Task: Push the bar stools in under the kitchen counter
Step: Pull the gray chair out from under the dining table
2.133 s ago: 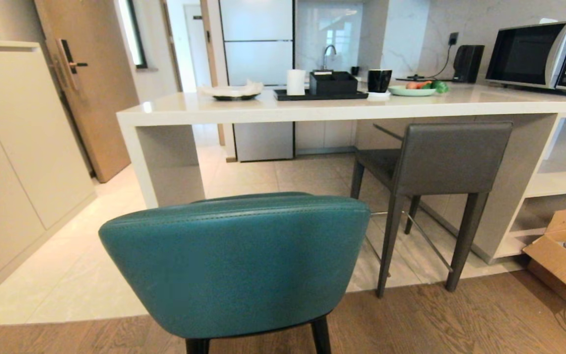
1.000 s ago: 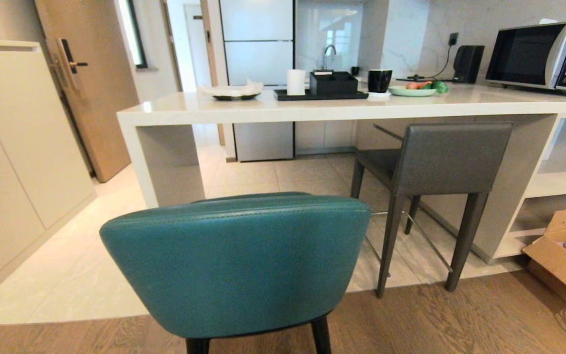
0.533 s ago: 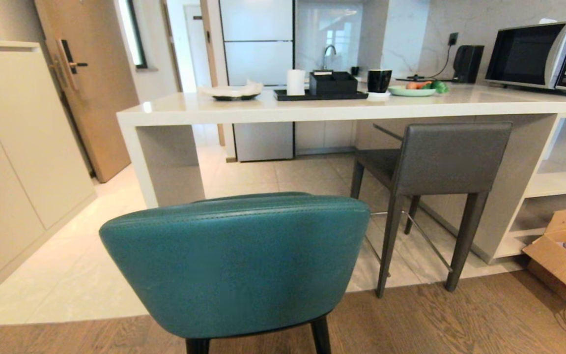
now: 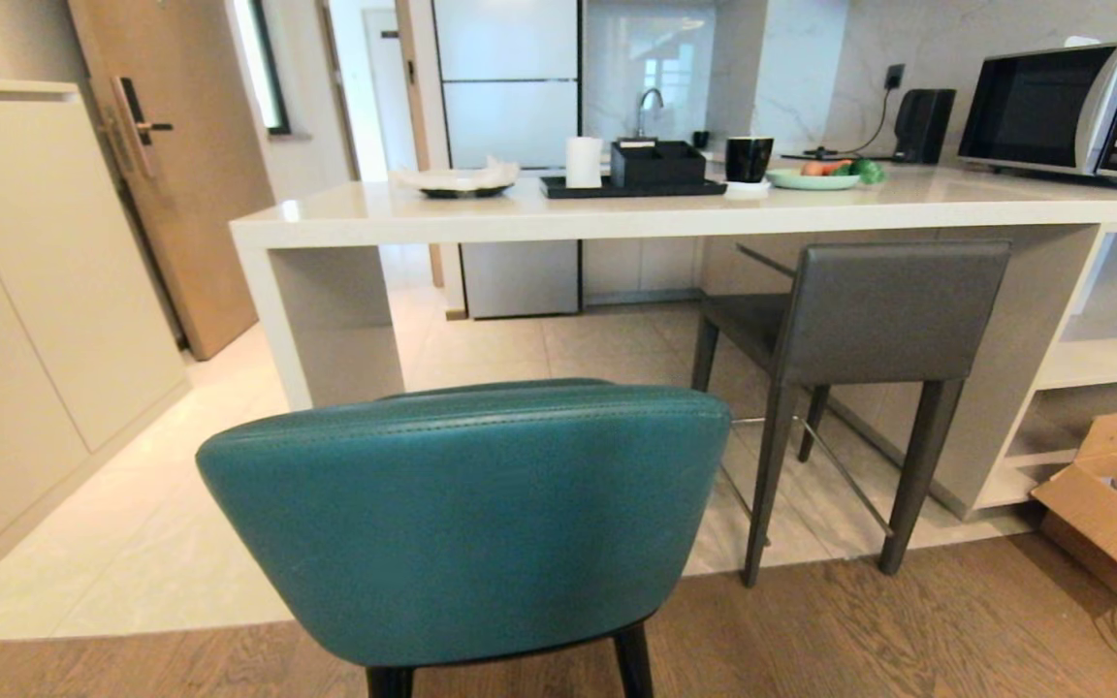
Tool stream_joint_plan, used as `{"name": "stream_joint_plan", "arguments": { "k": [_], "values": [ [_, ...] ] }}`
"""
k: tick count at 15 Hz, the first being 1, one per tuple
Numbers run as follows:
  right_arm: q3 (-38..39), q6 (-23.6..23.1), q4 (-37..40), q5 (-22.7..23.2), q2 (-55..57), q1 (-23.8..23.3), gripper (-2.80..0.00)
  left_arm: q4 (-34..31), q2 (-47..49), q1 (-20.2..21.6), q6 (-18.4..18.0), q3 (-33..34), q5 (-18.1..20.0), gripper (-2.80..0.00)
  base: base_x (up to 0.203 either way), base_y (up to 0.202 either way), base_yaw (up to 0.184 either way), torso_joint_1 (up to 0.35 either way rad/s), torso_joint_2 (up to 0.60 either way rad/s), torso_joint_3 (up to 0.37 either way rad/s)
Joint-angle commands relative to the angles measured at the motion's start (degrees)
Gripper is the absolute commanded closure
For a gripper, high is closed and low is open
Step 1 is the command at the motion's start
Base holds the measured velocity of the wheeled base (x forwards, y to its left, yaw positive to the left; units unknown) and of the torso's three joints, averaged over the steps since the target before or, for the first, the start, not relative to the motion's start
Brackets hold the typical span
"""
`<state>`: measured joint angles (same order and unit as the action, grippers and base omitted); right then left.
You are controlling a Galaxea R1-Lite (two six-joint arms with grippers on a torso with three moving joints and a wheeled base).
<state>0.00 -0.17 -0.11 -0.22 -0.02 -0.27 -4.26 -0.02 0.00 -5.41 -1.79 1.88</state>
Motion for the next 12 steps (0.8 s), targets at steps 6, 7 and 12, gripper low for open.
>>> {"name": "stream_joint_plan", "arguments": {
  "k": [6,7,12],
  "values": [
    [0.14,-0.88,0.16,-0.13,0.02,-0.08,0.0,-2.86,0.08,0.0,2.65,-0.67,-0.65,0.0,0.0,0.0,0.0,0.0,0.0,0.0],
    [0.15,-3.64,0.37,0.25,0.02,-0.08,0.0,-2.86,0.02,0.0,2.69,-0.67,-0.73,0.0,0.0,0.0,0.0,0.0,0.0,0.0],
    [0.0,-4.75,0.46,1.69,0.02,0.0,0.0,-2.86,0.09,0.0,3.35,-0.67,-1.0,0.0,0.0,0.0,0.0,0.0,0.0,0.0]
  ]
}}
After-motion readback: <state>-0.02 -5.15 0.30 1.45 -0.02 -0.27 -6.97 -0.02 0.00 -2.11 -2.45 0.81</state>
